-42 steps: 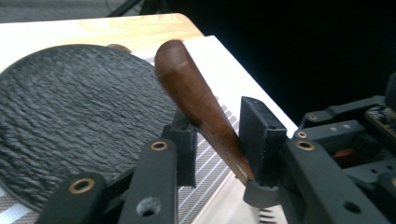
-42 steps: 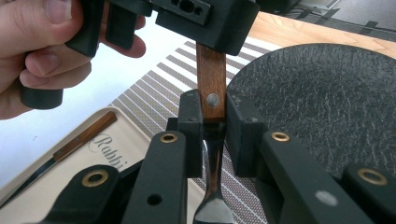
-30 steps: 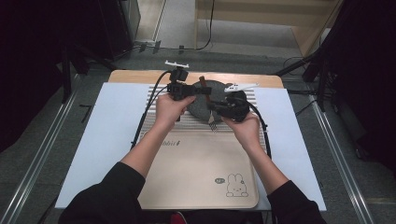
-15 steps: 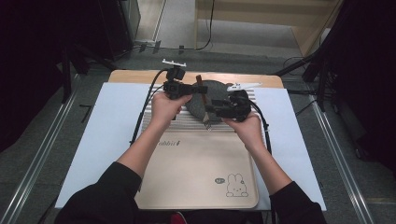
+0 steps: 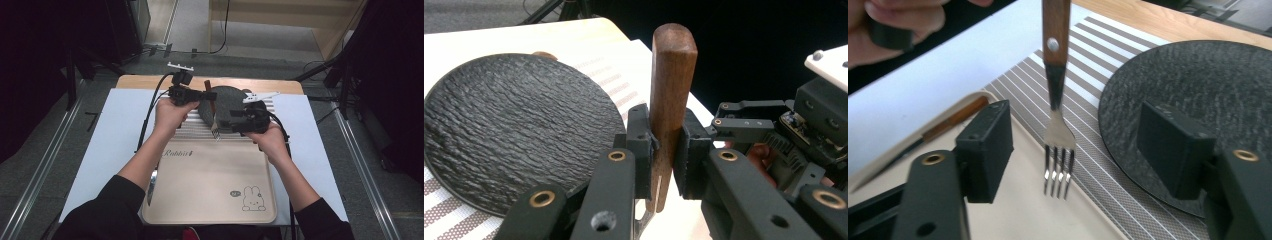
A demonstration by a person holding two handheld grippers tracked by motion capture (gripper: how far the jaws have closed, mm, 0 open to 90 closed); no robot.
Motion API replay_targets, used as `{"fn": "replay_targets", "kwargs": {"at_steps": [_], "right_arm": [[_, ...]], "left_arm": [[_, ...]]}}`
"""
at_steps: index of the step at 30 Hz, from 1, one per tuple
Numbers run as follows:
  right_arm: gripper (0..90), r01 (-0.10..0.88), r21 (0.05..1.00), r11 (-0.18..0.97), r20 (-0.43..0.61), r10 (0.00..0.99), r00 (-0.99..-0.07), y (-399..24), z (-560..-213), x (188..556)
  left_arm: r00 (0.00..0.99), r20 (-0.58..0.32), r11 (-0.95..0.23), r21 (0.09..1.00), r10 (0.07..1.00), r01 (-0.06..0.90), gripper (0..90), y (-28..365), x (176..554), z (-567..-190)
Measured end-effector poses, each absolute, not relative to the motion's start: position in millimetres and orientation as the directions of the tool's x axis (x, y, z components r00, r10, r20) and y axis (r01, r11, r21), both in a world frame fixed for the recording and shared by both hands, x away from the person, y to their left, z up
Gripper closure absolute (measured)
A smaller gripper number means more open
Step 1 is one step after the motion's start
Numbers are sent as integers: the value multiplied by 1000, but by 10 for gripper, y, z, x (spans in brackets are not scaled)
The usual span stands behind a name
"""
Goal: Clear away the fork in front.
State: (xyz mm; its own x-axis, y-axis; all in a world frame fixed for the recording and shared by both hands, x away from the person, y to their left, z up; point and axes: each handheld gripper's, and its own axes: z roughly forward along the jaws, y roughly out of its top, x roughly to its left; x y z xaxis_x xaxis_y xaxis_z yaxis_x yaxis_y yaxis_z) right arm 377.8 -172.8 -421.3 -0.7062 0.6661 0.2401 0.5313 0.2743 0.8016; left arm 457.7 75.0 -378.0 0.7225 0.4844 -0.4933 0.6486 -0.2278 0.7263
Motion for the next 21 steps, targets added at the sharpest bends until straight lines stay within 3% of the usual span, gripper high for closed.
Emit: {"fn": "replay_targets", "kwargs": {"at_steps": [21], "right_arm": [[285,551,789,273,263,660,-704,-1986,-4381,3429]], "left_arm": [[735,-500,-235,729,458,643,791,884,4492,-3716]]}}
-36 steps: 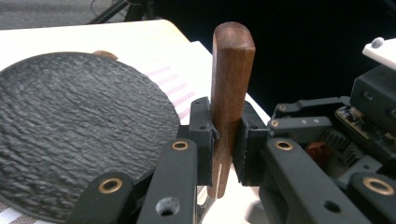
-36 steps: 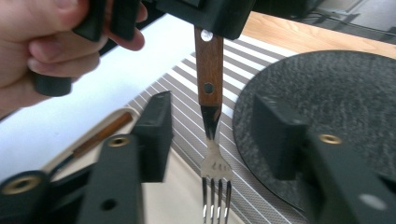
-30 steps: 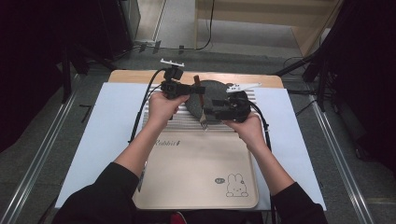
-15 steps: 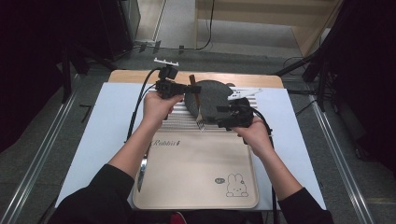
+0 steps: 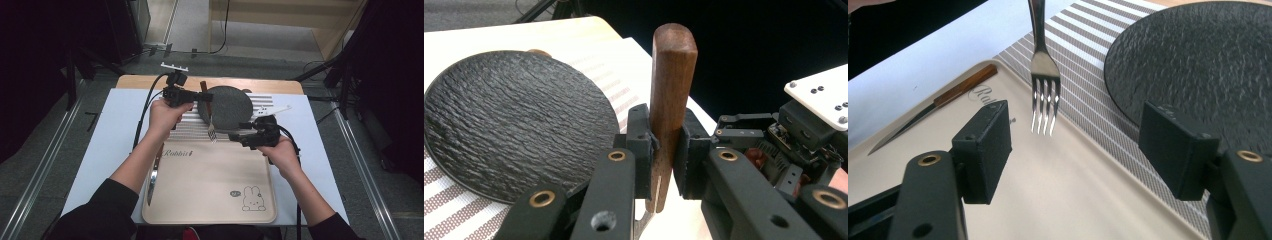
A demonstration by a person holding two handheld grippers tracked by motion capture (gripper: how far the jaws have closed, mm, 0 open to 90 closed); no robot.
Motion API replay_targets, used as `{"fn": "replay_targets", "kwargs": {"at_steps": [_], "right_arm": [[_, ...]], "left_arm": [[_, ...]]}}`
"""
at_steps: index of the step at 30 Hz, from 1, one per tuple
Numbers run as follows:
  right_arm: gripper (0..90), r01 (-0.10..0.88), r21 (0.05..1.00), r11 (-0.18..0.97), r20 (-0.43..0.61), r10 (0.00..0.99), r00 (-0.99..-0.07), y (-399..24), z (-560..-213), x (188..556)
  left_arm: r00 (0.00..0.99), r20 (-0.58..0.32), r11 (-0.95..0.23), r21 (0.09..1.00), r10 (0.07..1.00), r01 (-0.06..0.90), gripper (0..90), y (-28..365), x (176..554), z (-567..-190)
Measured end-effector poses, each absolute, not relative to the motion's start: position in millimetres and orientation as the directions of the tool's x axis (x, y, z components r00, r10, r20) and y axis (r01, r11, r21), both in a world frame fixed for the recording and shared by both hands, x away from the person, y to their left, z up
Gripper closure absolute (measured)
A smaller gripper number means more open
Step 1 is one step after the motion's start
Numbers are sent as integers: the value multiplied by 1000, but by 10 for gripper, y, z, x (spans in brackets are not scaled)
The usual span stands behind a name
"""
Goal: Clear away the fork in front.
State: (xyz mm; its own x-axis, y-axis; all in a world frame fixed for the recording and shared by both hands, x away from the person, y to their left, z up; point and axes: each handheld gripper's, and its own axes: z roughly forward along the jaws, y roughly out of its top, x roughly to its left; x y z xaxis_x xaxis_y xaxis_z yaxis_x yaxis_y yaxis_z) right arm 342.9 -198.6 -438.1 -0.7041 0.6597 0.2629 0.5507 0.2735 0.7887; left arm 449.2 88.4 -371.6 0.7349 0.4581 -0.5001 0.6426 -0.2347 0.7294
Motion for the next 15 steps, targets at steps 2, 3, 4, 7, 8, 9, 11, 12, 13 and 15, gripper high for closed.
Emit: {"fn": "replay_targets", "kwargs": {"at_steps": [2,3,4,7,8,9,11,12,13,15], "right_arm": [[285,550,788,277,259,660,-705,-2023,-4400,3384],[285,549,787,282,256,661,-706,-2042,-4413,3364],[285,550,787,280,256,663,-703,-2058,-4425,3345],[285,561,782,271,265,670,-693,-2122,-4469,3267],[285,563,781,270,267,671,-692,-2141,-4480,3240],[285,564,780,270,267,672,-691,-2158,-4487,3213],[285,565,781,267,268,673,-689,-2186,-4502,3164],[285,569,778,266,271,674,-687,-2198,-4512,3140],[285,569,778,265,271,675,-686,-2210,-4523,3119],[285,573,774,271,270,677,-685,-2235,-4541,3077]], "left_arm": [[737,-499,-239,729,457,642,791,902,4488,-3712],[736,-500,-240,728,456,643,791,905,4485,-3711],[739,-499,-244,728,453,641,791,908,4479,-3710],[744,-498,-257,725,445,639,791,915,4458,-3708],[746,-497,-262,724,443,638,791,920,4453,-3706],[749,-498,-263,726,438,636,791,923,4447,-3705],[750,-498,-268,724,435,636,792,931,4426,-3697],[753,-497,-273,724,430,634,791,941,4416,-3692],[755,-499,-272,725,425,633,791,950,4403,-3688],[757,-498,-276,725,422,631,792,970,4373,-3675]]}}
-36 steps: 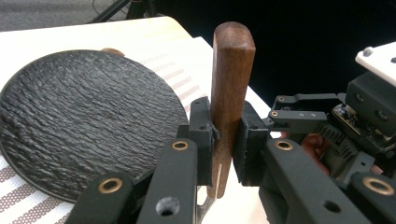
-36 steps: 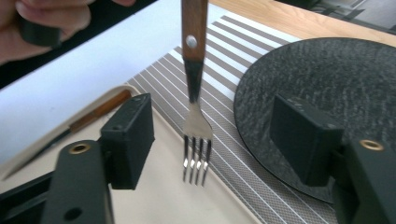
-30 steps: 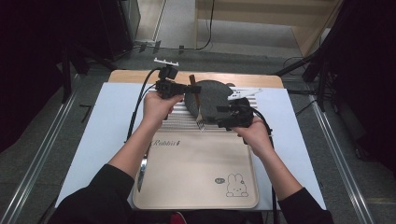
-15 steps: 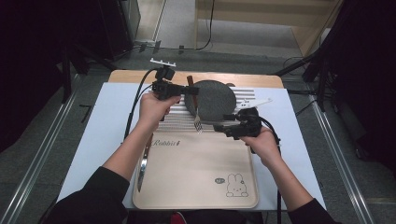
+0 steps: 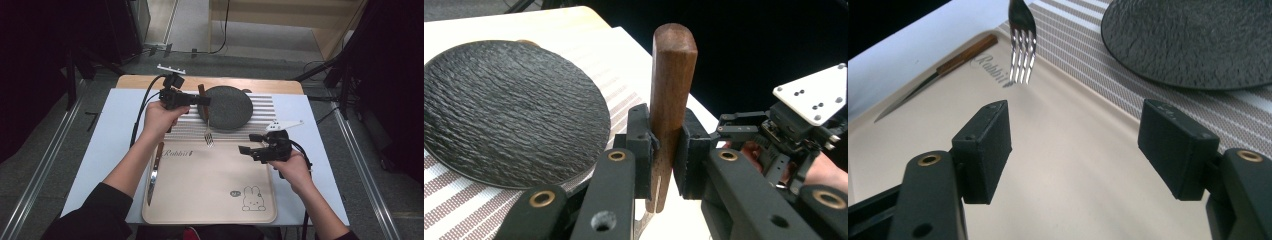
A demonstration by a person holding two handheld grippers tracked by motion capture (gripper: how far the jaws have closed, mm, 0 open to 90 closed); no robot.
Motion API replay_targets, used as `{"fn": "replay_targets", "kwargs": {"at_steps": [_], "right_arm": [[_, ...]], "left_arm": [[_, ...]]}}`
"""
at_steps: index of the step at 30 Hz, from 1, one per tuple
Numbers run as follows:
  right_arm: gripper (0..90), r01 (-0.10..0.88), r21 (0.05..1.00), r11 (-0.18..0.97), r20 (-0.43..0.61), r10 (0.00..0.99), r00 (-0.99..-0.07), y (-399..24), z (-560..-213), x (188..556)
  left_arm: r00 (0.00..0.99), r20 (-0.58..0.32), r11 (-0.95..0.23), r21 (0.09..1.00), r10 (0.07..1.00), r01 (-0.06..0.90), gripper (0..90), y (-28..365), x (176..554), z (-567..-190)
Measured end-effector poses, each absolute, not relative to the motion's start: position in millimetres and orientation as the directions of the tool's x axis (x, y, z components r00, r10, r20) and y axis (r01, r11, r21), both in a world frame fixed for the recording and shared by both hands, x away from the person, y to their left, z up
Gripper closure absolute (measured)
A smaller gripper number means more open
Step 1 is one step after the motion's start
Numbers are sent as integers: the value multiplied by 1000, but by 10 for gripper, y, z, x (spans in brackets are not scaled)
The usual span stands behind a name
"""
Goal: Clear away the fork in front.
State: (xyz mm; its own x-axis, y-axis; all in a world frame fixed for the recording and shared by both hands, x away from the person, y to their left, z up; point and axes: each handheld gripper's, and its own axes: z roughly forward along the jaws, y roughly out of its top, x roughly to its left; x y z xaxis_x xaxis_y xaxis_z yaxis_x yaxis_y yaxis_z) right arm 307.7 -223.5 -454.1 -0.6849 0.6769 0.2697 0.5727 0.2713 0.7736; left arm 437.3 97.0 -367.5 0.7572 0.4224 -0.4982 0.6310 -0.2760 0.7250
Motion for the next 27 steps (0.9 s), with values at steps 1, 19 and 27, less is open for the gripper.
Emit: {"fn": "replay_targets", "kwargs": {"at_steps": [1,19,27], "right_arm": [[285,573,773,272,270,677,-685,-2251,-4548,3057],[285,571,778,262,270,681,-681,-2398,-4612,2743],[285,581,772,257,275,688,-671,-2451,-4663,2641]], "left_arm": [[761,-494,-282,726,421,627,791,983,4362,-3668],[774,-521,-301,721,358,625,791,1174,4082,-3722],[778,-525,-310,718,346,623,792,1187,3925,-3803]]}}
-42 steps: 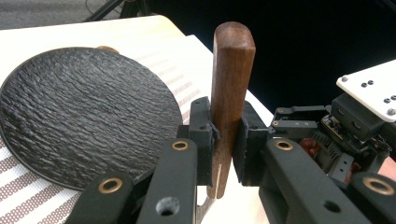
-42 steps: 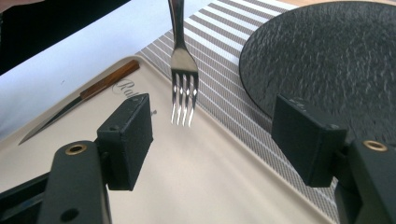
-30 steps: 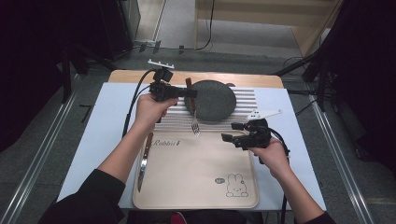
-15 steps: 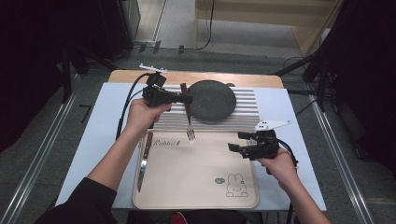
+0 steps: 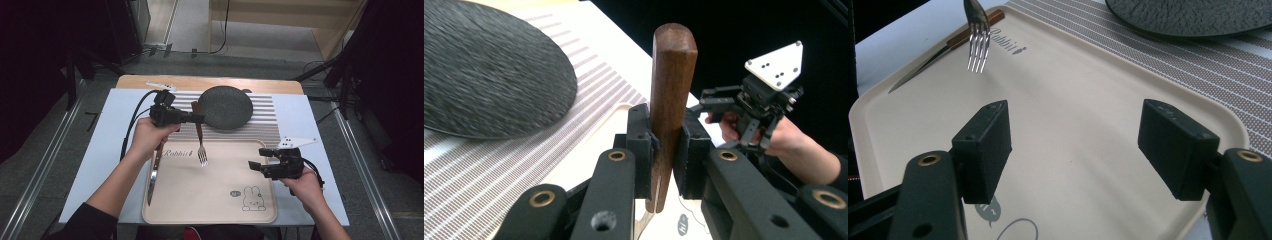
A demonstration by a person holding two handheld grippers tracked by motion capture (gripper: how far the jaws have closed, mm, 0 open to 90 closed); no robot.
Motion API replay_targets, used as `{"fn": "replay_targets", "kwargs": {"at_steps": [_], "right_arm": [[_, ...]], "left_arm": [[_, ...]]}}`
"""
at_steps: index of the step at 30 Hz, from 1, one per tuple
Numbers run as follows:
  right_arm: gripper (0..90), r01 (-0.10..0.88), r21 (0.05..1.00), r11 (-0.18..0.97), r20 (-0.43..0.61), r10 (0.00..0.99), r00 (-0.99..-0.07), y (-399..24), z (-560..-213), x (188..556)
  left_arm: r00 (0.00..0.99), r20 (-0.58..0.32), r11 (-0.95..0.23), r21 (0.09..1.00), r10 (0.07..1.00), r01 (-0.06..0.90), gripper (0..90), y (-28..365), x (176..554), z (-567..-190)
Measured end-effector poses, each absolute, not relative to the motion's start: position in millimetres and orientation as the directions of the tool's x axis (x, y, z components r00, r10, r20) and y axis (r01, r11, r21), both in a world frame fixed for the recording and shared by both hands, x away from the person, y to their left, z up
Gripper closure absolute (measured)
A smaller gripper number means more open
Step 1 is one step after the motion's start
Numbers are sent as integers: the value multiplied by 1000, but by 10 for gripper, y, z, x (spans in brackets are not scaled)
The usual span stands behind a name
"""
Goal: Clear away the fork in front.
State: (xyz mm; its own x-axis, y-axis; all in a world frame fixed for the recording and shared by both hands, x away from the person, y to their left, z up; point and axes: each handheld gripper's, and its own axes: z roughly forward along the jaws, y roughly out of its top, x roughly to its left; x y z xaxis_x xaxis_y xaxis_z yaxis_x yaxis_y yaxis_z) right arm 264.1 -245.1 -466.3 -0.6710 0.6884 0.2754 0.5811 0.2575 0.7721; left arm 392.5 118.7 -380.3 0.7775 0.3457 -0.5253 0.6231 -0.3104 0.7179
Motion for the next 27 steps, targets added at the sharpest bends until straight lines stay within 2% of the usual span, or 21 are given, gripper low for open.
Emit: {"fn": "replay_targets", "kwargs": {"at_steps": [12,27], "right_arm": [[285,577,777,250,271,695,-666,-2501,-4692,2527],[284,579,777,248,267,702,-660,-2532,-4750,2436]], "left_arm": [[788,-535,-321,721,304,613,792,1152,3690,-3885],[781,-547,-303,722,300,622,791,1152,3425,-4043]]}}
